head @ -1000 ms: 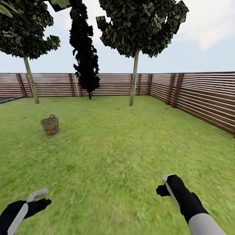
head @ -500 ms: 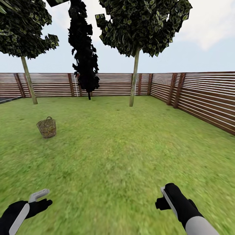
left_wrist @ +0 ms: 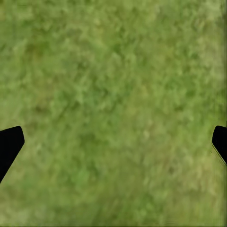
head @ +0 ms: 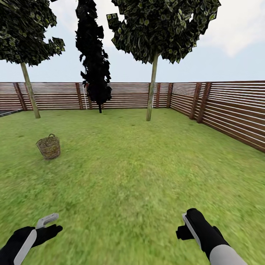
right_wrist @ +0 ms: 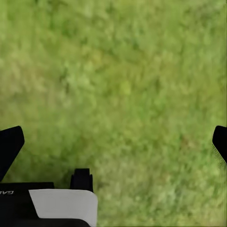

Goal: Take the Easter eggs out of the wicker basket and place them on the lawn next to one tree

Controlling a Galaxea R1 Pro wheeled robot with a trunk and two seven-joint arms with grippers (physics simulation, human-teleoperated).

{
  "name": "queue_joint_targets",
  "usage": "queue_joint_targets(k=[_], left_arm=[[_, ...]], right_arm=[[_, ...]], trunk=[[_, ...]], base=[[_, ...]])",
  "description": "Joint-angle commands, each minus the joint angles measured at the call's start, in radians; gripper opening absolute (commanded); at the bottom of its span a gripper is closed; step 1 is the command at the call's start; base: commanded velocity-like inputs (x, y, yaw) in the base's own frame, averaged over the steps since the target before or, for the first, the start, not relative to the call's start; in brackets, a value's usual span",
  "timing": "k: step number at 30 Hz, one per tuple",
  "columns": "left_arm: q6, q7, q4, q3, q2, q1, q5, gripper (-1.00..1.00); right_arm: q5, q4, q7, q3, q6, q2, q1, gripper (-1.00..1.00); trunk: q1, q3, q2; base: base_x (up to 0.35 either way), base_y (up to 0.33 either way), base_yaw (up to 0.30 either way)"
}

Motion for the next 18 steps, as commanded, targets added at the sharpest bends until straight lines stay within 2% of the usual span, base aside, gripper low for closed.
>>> queue_joint_targets(k=[1, 18], left_arm=[[0.005, 0.003, -0.001, 0.001, 0.0, 0.0, 0.008, 1.0], [0.008, 0.003, -0.001, 0.01, 0.006, 0.0, 0.008, 1.0]], right_arm=[[0.006, -0.001, 0.002, 0.005, 0.005, -0.001, -0.001, 1.0], [0.006, 0.0, 0.003, 0.005, 0.003, 0.003, -0.001, 1.0]], trunk=[[0.001, -0.001, -0.001], [0.001, -0.001, -0.001]], base=[[0.339, 0.0, 0.0], [0.324, -0.096, 0.003]])
